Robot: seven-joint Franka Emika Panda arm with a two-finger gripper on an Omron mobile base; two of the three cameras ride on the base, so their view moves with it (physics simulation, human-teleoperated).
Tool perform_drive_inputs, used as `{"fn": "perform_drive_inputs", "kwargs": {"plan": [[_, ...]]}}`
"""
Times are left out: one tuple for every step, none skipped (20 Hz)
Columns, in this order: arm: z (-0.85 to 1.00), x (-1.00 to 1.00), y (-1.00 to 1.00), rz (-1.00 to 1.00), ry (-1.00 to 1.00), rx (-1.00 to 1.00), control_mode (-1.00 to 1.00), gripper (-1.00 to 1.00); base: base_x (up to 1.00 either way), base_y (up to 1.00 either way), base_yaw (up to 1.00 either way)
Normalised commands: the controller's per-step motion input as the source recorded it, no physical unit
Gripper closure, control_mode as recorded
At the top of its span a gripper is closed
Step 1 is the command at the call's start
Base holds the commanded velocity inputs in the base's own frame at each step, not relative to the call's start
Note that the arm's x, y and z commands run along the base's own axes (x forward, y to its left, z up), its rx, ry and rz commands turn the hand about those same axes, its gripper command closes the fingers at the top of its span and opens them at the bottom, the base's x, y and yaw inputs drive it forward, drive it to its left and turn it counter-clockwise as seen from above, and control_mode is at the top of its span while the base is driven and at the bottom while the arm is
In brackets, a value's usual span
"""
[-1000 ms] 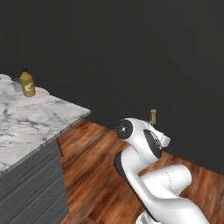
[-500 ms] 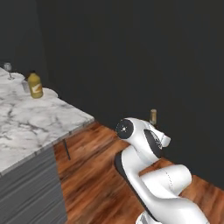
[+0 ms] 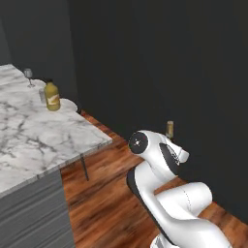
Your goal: There is a wine glass and glass cup on the dining counter. Place the wine bottle next to the wine glass and the juice bottle next to the glass cup.
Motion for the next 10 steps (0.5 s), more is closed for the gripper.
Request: {"fn": "perform_drive_inputs", "kwargs": {"plan": [[0.0,0.0,0.0,0.0,0.0,0.0,1.0,1.0,0.62,-0.2,0.35],[0.0,0.0,0.0,0.0,0.0,0.0,1.0,1.0,0.61,-0.2,0.35],[0.0,0.0,0.0,0.0,0.0,0.0,1.0,1.0,0.6,-0.2,0.36],[0.0,0.0,0.0,0.0,0.0,0.0,1.0,1.0,0.6,-0.2,0.35],[0.0,0.0,0.0,0.0,0.0,0.0,1.0,1.0,0.6,-0.21,0.35],[0.0,0.0,0.0,0.0,0.0,0.0,1.0,1.0,0.61,-0.22,0.33],[0.0,0.0,0.0,0.0,0.0,0.0,1.0,1.0,0.61,-0.22,0.33],[0.0,0.0,0.0,0.0,0.0,0.0,1.0,1.0,0.61,-0.23,0.31],[0.0,0.0,0.0,0.0,0.0,0.0,1.0,1.0,0.61,-0.25,0.29],[0.0,0.0,0.0,0.0,0.0,0.0,1.0,1.0,0.6,-0.27,0.27]]}}
